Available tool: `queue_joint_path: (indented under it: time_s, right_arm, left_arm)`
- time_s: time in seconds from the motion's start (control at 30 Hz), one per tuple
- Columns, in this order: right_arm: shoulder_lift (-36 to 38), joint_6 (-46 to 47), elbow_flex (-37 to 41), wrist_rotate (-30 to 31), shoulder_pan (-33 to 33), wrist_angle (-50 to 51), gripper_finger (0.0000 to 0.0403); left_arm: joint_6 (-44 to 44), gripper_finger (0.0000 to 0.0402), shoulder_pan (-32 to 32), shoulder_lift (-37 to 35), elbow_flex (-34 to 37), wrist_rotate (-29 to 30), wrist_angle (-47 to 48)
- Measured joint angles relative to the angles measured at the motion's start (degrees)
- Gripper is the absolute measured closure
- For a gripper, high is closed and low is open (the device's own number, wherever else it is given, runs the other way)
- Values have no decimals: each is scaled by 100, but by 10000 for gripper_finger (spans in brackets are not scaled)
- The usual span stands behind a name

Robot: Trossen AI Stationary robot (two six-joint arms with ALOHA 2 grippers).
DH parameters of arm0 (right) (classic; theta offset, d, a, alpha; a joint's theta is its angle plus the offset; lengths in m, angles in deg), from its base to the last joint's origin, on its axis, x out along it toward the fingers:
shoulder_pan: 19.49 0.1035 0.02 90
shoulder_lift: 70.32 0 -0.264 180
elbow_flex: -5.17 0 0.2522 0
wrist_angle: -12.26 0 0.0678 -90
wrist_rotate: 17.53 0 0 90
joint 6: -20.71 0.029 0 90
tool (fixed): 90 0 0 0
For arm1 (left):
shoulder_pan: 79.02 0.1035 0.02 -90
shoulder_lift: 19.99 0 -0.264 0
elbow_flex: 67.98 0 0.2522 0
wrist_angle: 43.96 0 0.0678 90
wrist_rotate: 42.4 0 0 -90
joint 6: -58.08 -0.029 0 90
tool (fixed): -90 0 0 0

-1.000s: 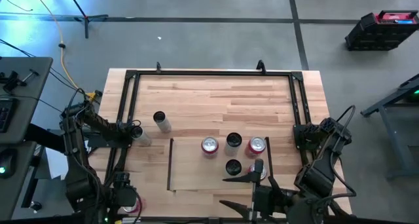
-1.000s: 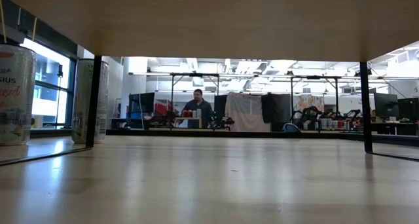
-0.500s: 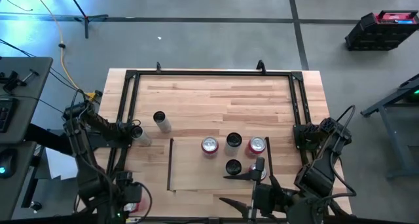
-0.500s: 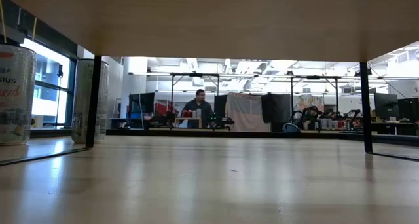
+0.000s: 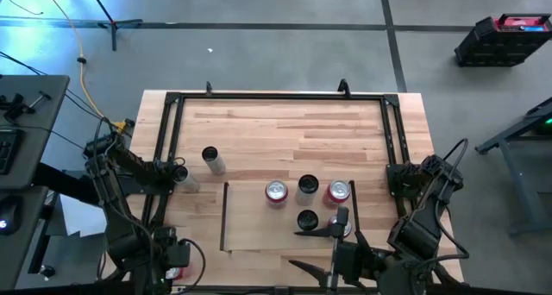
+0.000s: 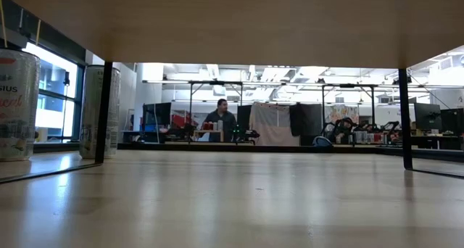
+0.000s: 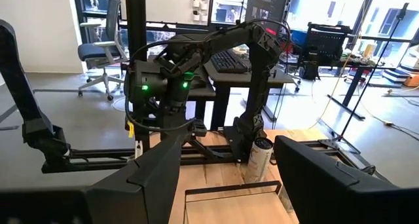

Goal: Place canned beverage on shelf
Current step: Put the red soda can on the shelf

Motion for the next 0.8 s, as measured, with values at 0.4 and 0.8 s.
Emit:
queue_joint_path:
  time_s: [0.4,0.8]
  right_arm:
    - [0,0,0,-127,2,62,172]
    - [0,151,0,-195,2,217,172]
  left_arm:
    - [-272,62,85,-2,0,271,368]
    - [-394,62,219,-2,0,533,213]
